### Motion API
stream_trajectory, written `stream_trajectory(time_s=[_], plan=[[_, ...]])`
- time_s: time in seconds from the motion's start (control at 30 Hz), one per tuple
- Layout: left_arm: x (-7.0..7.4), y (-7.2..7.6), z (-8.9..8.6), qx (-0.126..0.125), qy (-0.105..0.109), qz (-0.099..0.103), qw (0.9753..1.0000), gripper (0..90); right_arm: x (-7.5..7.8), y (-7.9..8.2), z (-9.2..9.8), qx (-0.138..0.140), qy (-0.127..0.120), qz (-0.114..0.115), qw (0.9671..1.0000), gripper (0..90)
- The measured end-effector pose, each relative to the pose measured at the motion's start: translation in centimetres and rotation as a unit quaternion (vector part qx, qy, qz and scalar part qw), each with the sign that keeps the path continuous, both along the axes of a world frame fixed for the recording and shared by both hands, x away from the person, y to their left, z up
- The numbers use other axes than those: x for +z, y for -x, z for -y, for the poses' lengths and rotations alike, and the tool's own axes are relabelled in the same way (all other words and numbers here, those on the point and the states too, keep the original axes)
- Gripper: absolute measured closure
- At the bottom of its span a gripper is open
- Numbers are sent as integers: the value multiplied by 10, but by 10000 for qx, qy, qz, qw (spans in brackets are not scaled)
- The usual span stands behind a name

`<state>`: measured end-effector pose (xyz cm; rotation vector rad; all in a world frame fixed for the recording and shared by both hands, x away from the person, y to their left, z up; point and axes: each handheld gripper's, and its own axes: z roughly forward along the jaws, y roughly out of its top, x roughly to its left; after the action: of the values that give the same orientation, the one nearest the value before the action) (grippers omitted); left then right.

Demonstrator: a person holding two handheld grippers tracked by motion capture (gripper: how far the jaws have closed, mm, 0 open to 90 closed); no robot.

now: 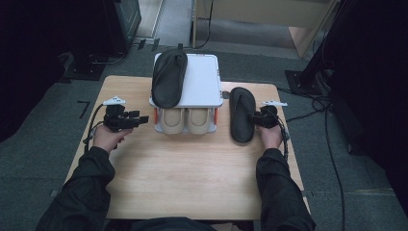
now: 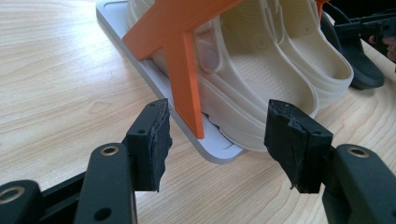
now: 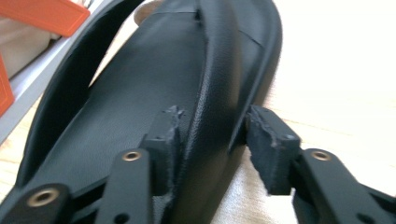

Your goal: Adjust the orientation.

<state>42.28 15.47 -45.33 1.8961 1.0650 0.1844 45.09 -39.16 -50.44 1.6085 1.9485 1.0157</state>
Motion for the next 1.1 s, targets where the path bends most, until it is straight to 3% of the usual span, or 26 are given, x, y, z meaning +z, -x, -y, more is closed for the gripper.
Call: stream_trajectory(time_s=[0.17, 0.37, 0.57, 0.73, 1.1], plan=[[0, 0, 0, -7, 20, 17, 10000, 406, 2, 1, -3, 46, 183, 5, 9998, 595], [0, 0, 1, -4, 16, 4, 10000, 406, 6, -4, -5, -27, 130, 132, 9998, 601], [-1, 0, 1, 16, 22, -13, 10000, 407, 9, -9, -5, -299, -11, -92, 9995, 655], [0, 0, 0, 29, 26, -1, 10000, 407, 13, -7, -7, -388, 140, -111, 9991, 750], [0, 0, -1, 38, 24, 14, 10000, 408, 17, -8, -8, -444, -5, -283, 9986, 758]])
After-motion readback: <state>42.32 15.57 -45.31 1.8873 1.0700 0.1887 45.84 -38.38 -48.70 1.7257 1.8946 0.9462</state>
